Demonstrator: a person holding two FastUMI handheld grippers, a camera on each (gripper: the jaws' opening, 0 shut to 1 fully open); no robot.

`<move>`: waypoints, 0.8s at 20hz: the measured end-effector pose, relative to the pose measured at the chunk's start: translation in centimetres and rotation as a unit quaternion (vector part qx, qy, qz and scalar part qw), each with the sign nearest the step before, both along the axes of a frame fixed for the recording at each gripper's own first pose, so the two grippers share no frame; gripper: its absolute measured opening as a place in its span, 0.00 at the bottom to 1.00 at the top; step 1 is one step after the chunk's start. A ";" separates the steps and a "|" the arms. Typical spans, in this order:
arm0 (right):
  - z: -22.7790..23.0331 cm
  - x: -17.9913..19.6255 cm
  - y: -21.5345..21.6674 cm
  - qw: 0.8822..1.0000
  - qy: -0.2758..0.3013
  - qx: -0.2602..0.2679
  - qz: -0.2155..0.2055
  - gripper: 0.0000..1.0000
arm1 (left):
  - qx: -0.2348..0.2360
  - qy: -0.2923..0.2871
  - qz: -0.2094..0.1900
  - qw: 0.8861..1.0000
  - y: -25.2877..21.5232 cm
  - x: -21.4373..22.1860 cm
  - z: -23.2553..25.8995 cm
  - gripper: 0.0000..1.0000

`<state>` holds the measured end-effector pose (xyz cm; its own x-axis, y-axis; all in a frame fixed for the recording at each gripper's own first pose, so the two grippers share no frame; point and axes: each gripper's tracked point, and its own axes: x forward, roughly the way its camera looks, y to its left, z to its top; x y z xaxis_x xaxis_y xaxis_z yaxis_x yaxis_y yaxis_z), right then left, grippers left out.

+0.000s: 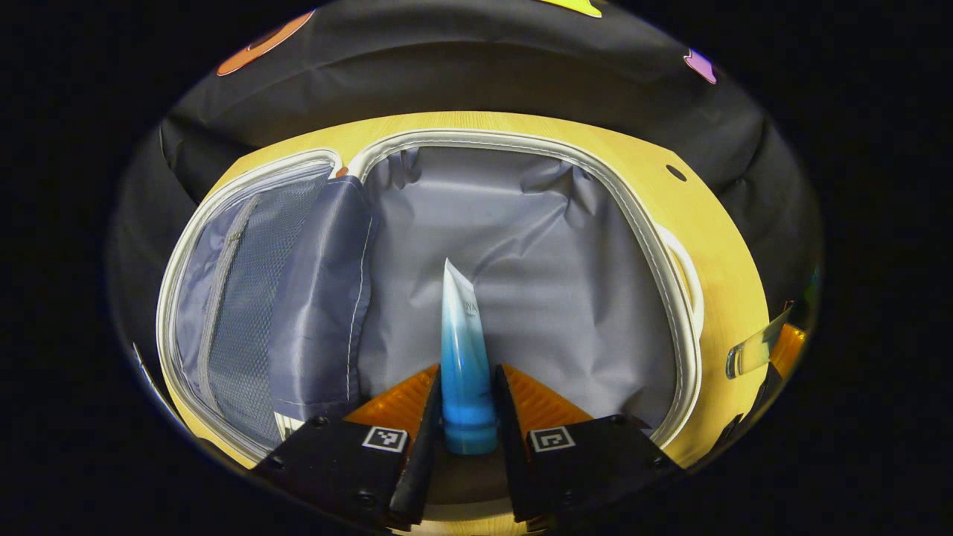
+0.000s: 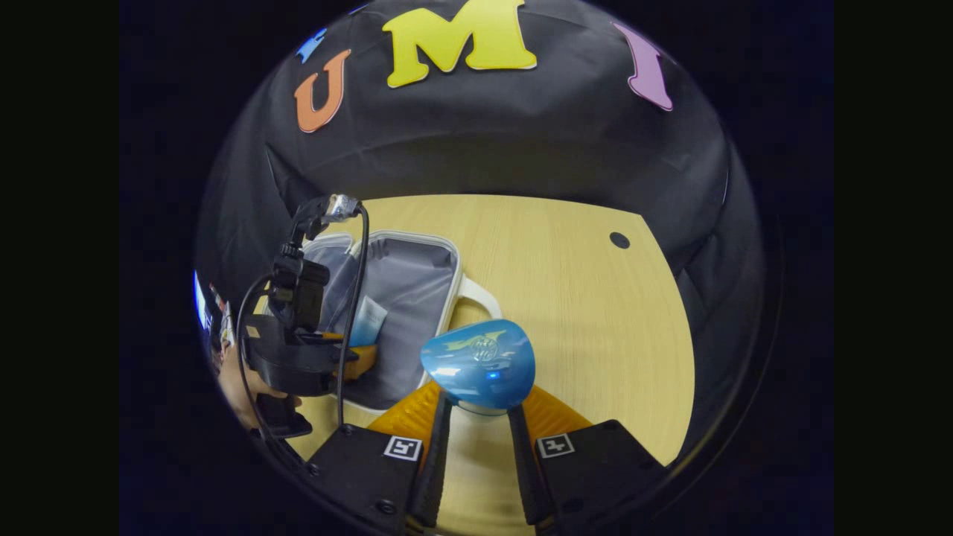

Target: First open the suitcase, pack the skin care products into it, and then close the suitcase.

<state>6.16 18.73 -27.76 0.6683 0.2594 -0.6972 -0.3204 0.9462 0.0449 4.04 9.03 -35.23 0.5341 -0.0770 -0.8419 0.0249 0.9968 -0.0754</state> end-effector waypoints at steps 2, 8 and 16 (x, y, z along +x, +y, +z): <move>0.8 0.0 0.6 1.000 -0.009 -0.001 0.012 0.39 | -0.005 -0.020 0.010 1.000 0.1 -0.2 1.0 0.54; 1.7 0.6 5.3 0.999 -0.014 0.018 0.043 0.39 | -0.003 -0.133 0.011 0.991 2.4 -3.0 9.6 0.98; -4.0 -0.1 13.3 0.996 0.053 -0.003 0.066 0.39 | 0.039 -0.256 0.013 0.966 8.3 -8.3 16.6 0.98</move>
